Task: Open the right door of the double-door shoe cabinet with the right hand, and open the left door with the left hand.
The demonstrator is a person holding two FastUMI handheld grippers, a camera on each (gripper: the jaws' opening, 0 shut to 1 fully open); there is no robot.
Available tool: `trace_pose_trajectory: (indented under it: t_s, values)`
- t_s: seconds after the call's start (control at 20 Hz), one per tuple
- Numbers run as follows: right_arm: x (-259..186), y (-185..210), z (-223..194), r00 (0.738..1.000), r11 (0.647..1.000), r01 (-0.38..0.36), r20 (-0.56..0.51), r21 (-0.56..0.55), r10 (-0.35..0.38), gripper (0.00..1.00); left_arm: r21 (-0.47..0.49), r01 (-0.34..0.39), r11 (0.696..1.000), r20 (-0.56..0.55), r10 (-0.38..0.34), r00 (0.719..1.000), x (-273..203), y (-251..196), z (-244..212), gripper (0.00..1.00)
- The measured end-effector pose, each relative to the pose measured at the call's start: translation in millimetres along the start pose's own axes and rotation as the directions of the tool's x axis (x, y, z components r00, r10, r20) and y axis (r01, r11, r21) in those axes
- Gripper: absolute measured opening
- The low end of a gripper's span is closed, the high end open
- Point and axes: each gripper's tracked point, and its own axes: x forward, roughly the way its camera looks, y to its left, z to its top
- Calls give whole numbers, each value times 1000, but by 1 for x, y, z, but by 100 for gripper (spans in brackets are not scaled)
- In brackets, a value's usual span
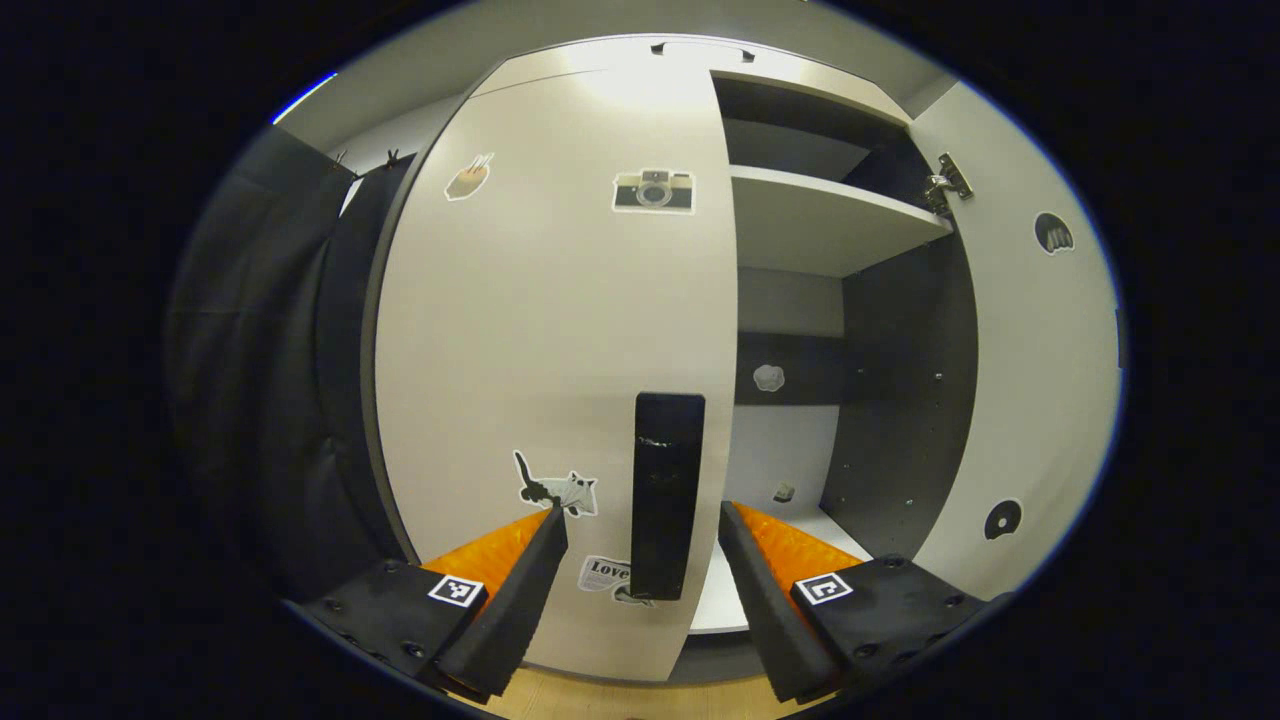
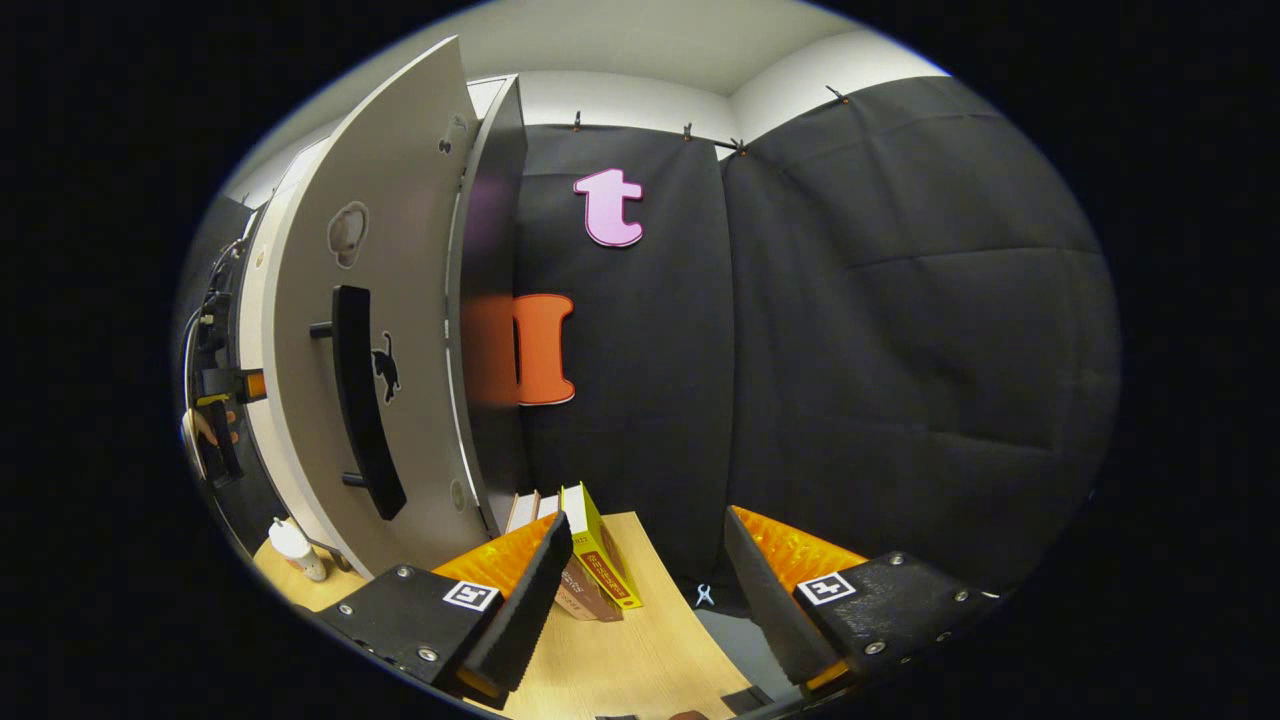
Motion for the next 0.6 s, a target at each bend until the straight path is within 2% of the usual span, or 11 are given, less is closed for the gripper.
trace_pose_trajectory:
  t_s: [0.2, 0.3, 0.35, 0.4, 0.45, 0.5, 0.55, 0.6]
  values:
    - [-2, -5, -4, 1000, 1000, 22, -14, 5, -22, 93, -6, 17, 1000, -17, -17, 1000, 14, 0, -9, 98]
    - [-3, -4, -5, 1000, 1000, 24, -20, 14, -23, 93, -5, 37, 999, 4, -37, 999, 14, -4, -5, 93]
    - [-3, -3, -6, 1000, 1000, 23, -20, 16, -23, 93, 1, 45, 999, 6, -45, 999, 14, -6, -3, 79]
    - [-3, -2, -5, 1000, 1000, 24, -19, 16, -24, 93, -2, 67, 998, 6, -67, 998, 15, -10, -4, 74]
    - [-4, -2, -4, 1000, 1000, 24, -15, 16, -24, 93, -11, 76, 997, 9, -76, 997, 15, -14, -3, 58]
    - [-4, -2, -4, 1000, 1000, 22, -13, 16, -22, 93, -6, 74, 997, 4, -74, 997, 15, -14, -4, 48]
    - [-4, -2, -4, 1000, 1000, 20, -14, 16, -20, 93, 8, 64, 998, -3, -64, 998, 17, -14, -5, 41]
    - [-5, -1, -4, 1000, 1000, 20, -14, 17, -20, 93, 14, 49, 999, -3, -49, 999, 15, -12, -5, 39]
